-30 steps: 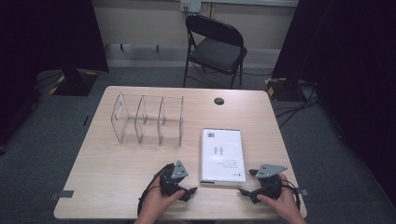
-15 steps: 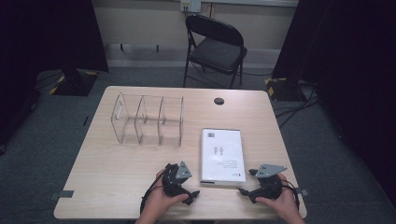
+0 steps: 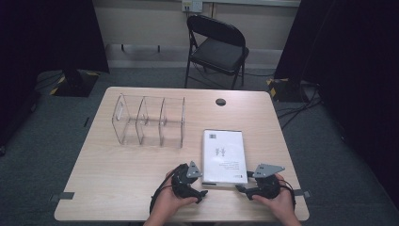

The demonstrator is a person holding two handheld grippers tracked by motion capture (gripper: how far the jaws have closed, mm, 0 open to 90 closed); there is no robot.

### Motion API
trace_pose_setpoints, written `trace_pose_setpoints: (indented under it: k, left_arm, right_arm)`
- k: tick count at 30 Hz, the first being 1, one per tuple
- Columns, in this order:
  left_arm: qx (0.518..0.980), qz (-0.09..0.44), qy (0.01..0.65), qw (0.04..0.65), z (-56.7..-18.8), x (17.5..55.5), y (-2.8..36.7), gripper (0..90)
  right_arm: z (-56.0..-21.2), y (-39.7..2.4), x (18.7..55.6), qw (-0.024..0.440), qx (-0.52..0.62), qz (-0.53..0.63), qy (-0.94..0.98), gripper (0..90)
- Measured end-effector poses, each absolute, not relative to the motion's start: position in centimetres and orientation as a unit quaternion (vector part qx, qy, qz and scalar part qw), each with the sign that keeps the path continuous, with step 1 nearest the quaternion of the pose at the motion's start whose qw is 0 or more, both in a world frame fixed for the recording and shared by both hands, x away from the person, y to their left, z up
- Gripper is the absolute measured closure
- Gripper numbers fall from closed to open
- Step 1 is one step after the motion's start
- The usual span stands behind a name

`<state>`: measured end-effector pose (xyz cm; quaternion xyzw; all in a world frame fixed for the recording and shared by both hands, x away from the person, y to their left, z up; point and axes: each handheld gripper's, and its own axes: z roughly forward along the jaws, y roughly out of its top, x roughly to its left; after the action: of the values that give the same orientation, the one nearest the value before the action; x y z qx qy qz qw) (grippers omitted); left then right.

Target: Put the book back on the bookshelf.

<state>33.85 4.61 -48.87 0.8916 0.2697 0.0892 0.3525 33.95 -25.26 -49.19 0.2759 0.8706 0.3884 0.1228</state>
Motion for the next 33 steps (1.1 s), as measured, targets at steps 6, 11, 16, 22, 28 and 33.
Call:
trace_pose_setpoints:
  k: [6,11,16,22,28,33]
  left_arm:
    - [0.894,0.104,0.267,0.345,-49.0,34.1,3.7,18.2]
    - [0.890,0.102,0.270,0.353,-49.1,34.5,3.1,21.6]
    - [0.893,0.102,0.275,0.343,-49.0,34.6,2.6,22.2]
    - [0.899,0.097,0.273,0.329,-48.7,34.7,2.3,22.3]
    - [0.898,0.093,0.275,0.330,-48.7,34.7,2.3,22.2]
    - [0.899,0.096,0.272,0.329,-48.8,34.6,2.4,18.8]
  right_arm:
    - [-49.2,-24.7,33.9,0.141,0.270,0.368,0.879,41.4]
    - [-49.3,-24.8,34.2,0.124,0.286,0.373,0.874,41.8]
    - [-49.2,-24.7,34.2,0.122,0.294,0.366,0.874,42.7]
    - [-48.7,-24.6,34.2,0.126,0.292,0.366,0.875,45.4]
    - [-47.9,-24.7,34.1,0.127,0.286,0.390,0.866,51.5]
    - [-47.3,-24.6,34.0,0.127,0.292,0.401,0.859,52.7]
